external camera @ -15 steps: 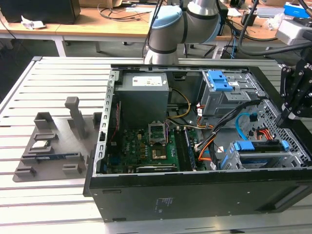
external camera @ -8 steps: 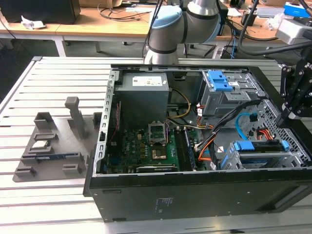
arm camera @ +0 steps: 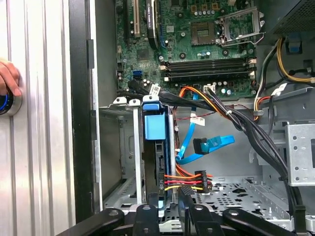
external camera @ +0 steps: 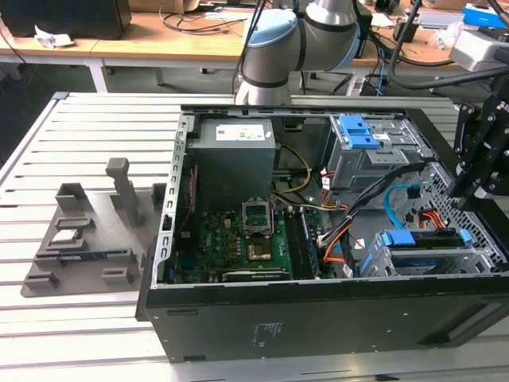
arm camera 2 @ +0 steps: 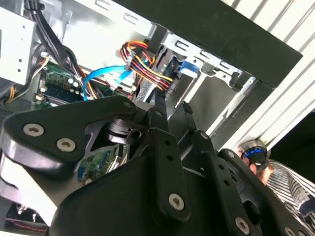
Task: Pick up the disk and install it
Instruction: 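Insert the second disk wire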
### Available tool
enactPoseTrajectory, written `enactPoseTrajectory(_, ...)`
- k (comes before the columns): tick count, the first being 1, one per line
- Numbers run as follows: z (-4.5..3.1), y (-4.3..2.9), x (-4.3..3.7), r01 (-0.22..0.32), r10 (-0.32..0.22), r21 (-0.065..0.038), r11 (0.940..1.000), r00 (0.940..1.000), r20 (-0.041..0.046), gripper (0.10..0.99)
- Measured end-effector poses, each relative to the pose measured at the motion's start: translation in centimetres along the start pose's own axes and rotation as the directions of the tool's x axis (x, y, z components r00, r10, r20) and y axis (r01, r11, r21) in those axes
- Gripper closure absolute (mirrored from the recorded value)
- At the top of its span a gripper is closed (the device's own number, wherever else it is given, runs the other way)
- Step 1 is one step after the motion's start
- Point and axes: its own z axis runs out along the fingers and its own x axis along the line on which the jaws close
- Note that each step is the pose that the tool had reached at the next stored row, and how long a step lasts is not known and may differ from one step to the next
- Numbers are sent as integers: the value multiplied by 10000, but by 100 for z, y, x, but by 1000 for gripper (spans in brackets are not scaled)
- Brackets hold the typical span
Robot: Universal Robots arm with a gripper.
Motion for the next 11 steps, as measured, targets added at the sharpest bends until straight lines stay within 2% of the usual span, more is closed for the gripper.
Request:
enactPoseTrajectory(1,-9,5,-79,-1,1,0,10000,10000,0,784)
enactPoseTrajectory(2,-10,11,-99,-3,3,-1,10000,10000,2,784)
enactPoseTrajectory(7,-1,104,-133,-1,1,-1,10000,10000,10,784)
enactPoseTrajectory(10,4,218,-185,-1,1,-1,10000,10000,10,784)
enactPoseTrajectory(11,5,235,-197,0,0,0,10000,10000,11,784)
